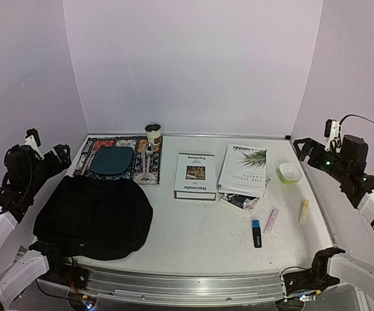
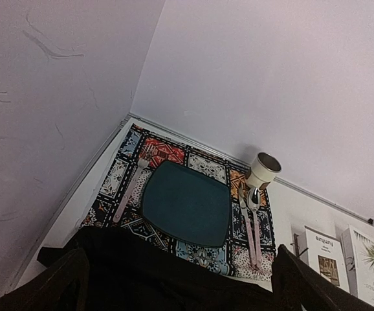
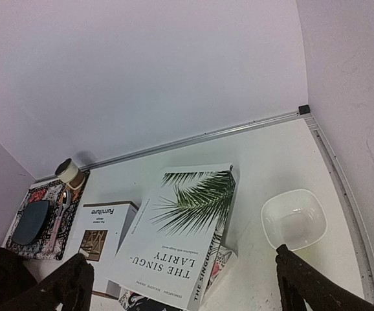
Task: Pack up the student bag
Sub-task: Pick up the student bag from the corner of the board.
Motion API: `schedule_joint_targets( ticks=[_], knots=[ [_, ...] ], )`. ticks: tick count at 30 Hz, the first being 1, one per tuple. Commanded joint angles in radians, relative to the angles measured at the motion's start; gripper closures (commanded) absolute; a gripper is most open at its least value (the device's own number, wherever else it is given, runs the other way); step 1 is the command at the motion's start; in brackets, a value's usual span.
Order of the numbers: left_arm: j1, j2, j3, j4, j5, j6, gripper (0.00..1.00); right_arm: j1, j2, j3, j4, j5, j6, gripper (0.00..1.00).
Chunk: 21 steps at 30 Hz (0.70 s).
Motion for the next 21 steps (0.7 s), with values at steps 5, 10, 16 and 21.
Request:
schedule_joint_targets(
  ticks=[5, 10, 16, 21],
  knots=[
    [-0.003, 0.041, 0.052, -0.031, 0.084, 0.011, 0.00, -0.002, 0.005, 0.002, 0.050, -0.039, 0.003, 0.02],
    [-0.003, 0.168, 0.113, -0.071, 0.161, -0.011, 0.00, -0.002, 0.019, 0.000, 0.048, -0.061, 0.020, 0.02],
    [-0.061, 0.422, 0.219, -0.141, 0.230, -0.095, 0.01, 0.023, 0.068, 0.009, 0.048, -0.111, 0.026, 0.02],
    [-0.324, 0.589, 0.308, -0.188, 0.044, -0.163, 0.01, 0.108, 0.127, 0.035, 0.032, -0.104, 0.021, 0.02]
  ],
)
